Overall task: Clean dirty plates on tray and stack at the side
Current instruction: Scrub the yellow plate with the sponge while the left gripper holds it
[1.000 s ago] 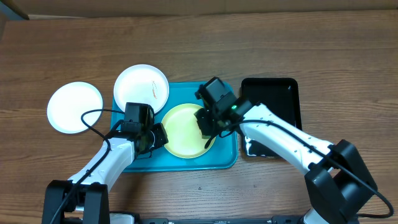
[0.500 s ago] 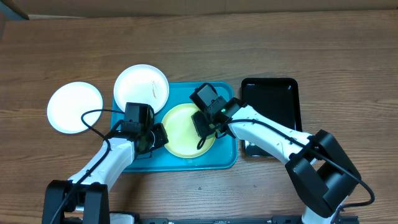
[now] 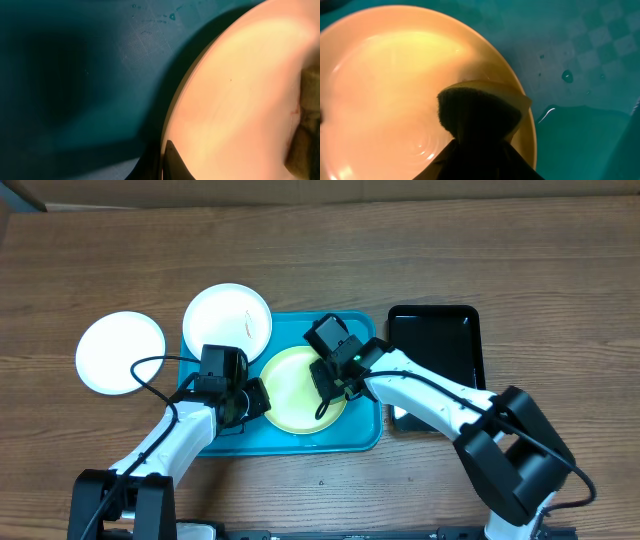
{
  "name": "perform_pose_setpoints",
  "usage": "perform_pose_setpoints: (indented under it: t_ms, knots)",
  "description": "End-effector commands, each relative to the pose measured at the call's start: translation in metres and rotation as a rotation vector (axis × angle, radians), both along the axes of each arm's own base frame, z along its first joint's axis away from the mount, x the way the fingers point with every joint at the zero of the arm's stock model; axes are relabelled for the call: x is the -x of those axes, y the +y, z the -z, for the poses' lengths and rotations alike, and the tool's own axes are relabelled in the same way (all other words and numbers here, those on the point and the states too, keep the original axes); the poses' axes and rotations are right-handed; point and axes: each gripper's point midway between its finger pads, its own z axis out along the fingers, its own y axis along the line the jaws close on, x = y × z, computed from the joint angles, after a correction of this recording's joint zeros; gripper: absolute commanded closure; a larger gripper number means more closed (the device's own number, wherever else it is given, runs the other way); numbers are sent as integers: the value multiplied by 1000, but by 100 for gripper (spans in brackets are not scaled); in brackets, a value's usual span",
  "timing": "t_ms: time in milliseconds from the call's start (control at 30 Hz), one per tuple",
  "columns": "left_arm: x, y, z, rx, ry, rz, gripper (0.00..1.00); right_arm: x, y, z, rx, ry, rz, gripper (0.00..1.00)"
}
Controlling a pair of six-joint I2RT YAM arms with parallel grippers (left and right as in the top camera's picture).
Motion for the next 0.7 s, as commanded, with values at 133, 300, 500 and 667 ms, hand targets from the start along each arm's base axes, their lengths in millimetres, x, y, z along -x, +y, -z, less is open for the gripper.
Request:
perform_pose_setpoints:
  t_ms: [133, 300, 500, 667]
  knots:
    - [11, -1, 10, 0, 44, 2, 96, 7, 1, 17, 37, 25, 3, 96]
    - [11, -1, 10, 0, 46, 2, 96, 10, -2, 26, 56, 46, 6, 96]
    - [11, -1, 10, 0, 45, 2, 96, 18, 13, 40, -24, 129, 50, 96]
    - [11, -1, 10, -2, 45, 1, 96, 32, 49, 32, -192, 206, -8, 96]
